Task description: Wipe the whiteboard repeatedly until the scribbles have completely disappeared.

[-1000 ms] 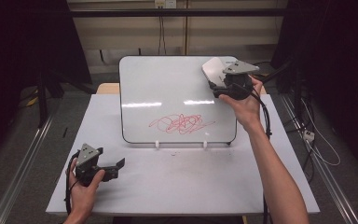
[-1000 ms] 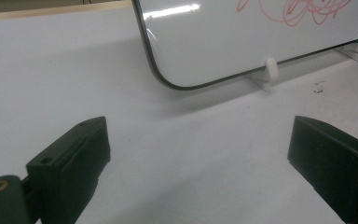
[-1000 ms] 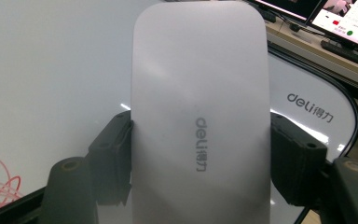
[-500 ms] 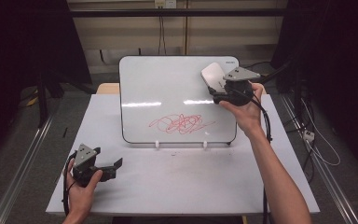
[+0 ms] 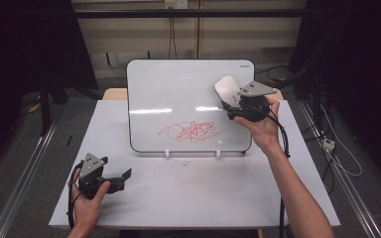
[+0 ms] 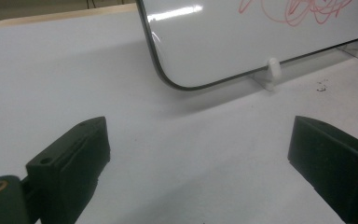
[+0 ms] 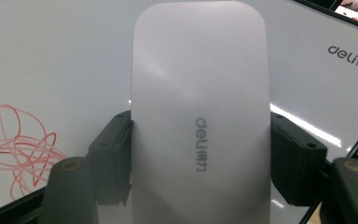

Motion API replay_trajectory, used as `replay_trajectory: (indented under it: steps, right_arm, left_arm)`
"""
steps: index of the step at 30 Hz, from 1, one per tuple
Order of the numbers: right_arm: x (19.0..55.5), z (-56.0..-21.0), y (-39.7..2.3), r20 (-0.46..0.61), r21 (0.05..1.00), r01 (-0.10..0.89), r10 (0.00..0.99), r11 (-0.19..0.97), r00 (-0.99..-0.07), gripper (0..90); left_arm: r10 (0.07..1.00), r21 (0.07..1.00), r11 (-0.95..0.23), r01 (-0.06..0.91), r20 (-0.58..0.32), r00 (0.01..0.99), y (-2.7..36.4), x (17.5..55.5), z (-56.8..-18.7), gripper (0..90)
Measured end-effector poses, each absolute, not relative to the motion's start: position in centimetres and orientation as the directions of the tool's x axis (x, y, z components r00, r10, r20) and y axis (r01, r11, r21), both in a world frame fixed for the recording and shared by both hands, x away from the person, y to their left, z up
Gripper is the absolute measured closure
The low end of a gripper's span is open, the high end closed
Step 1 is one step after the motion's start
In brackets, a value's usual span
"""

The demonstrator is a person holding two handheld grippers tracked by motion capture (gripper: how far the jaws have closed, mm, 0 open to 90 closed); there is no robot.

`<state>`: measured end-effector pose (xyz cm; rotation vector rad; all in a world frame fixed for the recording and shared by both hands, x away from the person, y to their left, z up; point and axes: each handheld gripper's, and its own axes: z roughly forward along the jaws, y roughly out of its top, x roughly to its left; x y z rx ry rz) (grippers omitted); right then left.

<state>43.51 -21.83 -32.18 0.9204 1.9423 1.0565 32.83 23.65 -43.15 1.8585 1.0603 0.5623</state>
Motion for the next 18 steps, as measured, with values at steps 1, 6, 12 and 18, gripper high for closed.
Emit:
replay_trajectory:
  steps: [1,6,12,18]
  right_arm:
    - [43.4,-32.3,-21.8,-0.257,0.881,0.241,0.839,0.407,-0.480,31.5]
    - [43.1,-32.6,-21.5,-0.265,0.878,0.234,0.831,0.417,-0.489,31.5]
    - [42.5,-33.4,-21.1,-0.275,0.871,0.234,0.823,0.432,-0.496,31.5]
    - [41.8,-34.3,-20.7,-0.282,0.864,0.235,0.814,0.446,-0.508,31.5]
  left_arm:
    - [0.847,0.869,-0.231,0.438,-0.042,0.529,23.7,32.8,-43.2,5.4]
    - [0.860,0.866,-0.236,0.441,-0.025,0.509,23.9,32.7,-43.2,5.3]
    - [0.860,0.867,-0.234,0.441,-0.027,0.509,24.0,32.6,-43.2,5.3]
    - [0.860,0.865,-0.232,0.445,-0.032,0.509,24.0,32.7,-43.3,5.3]
